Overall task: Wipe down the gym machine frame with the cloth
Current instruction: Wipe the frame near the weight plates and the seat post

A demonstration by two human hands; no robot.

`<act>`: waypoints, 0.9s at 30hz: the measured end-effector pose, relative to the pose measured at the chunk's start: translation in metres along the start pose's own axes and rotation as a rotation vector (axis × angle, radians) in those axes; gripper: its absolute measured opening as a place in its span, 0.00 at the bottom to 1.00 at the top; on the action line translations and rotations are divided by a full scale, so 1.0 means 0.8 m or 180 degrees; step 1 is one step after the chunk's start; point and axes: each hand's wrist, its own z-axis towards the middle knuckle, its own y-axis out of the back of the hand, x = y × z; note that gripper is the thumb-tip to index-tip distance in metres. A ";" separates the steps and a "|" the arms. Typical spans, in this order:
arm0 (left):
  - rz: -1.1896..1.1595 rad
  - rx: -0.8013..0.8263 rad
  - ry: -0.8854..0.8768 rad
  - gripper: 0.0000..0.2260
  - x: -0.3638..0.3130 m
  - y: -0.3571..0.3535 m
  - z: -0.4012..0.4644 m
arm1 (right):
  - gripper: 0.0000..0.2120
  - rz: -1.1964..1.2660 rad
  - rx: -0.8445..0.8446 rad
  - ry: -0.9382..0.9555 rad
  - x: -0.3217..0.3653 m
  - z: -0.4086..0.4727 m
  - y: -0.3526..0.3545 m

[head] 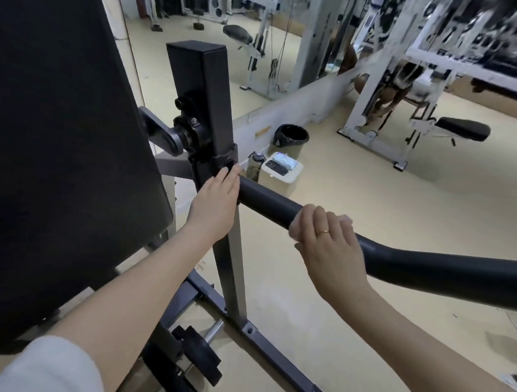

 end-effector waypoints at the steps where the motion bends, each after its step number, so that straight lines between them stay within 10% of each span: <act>1: -0.0249 -0.0003 -0.0021 0.29 -0.008 0.000 -0.001 | 0.29 0.0052 -0.0003 0.0155 0.004 0.008 0.000; 9: -0.2327 0.0249 0.0097 0.31 -0.054 0.015 -0.020 | 0.29 -0.0320 -0.0090 0.0633 -0.026 -0.021 0.010; 27: -0.2632 0.0353 0.0212 0.30 -0.250 0.077 -0.102 | 0.19 -0.1782 -0.0917 0.0639 -0.203 -0.176 0.086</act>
